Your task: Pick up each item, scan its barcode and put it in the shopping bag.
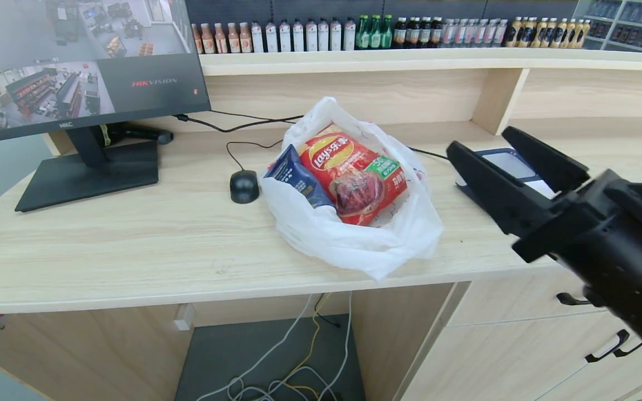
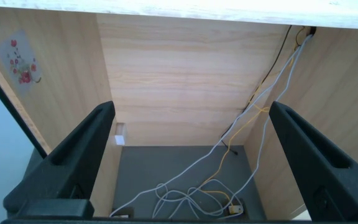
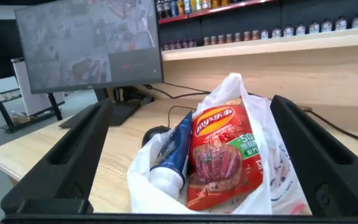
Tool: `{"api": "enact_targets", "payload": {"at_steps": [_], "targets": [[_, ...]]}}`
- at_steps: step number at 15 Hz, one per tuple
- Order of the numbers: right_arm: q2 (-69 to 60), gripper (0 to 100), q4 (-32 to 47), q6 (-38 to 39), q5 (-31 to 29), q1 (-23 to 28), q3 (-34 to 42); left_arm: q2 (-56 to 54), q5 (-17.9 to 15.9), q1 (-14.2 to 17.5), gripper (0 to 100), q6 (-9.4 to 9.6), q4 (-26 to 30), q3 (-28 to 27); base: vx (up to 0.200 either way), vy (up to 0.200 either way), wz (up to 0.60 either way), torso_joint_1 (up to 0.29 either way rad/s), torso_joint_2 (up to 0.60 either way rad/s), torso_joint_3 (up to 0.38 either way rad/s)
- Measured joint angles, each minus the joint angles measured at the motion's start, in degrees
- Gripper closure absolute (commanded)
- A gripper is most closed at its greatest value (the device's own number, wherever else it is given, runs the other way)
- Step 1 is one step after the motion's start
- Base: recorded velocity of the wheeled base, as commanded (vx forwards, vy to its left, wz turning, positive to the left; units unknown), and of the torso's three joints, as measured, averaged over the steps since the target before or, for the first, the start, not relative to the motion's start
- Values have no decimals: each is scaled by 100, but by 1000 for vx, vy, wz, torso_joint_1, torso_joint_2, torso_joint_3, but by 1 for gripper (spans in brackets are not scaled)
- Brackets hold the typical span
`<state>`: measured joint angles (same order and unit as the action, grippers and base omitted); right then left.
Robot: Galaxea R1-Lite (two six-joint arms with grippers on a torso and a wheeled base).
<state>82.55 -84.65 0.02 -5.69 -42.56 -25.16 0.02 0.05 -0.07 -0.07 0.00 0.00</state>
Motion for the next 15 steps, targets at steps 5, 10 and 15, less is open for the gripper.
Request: {"api": "enact_targets", "payload": {"at_steps": [5,10,15], "targets": [[-1709,0,49,-45,121,108,1908,0,2,0,0,7,0,0,0,0,0,0,0,0],[-3951,0,2553,-278,252,172,2494,0,2,5,0,7,0,0,0,0,0,0,0,0],[-7044,0,8075,-962,689,160,2391,0,2,0,0,7,0,0,0,0,0,0,0,0]]}}
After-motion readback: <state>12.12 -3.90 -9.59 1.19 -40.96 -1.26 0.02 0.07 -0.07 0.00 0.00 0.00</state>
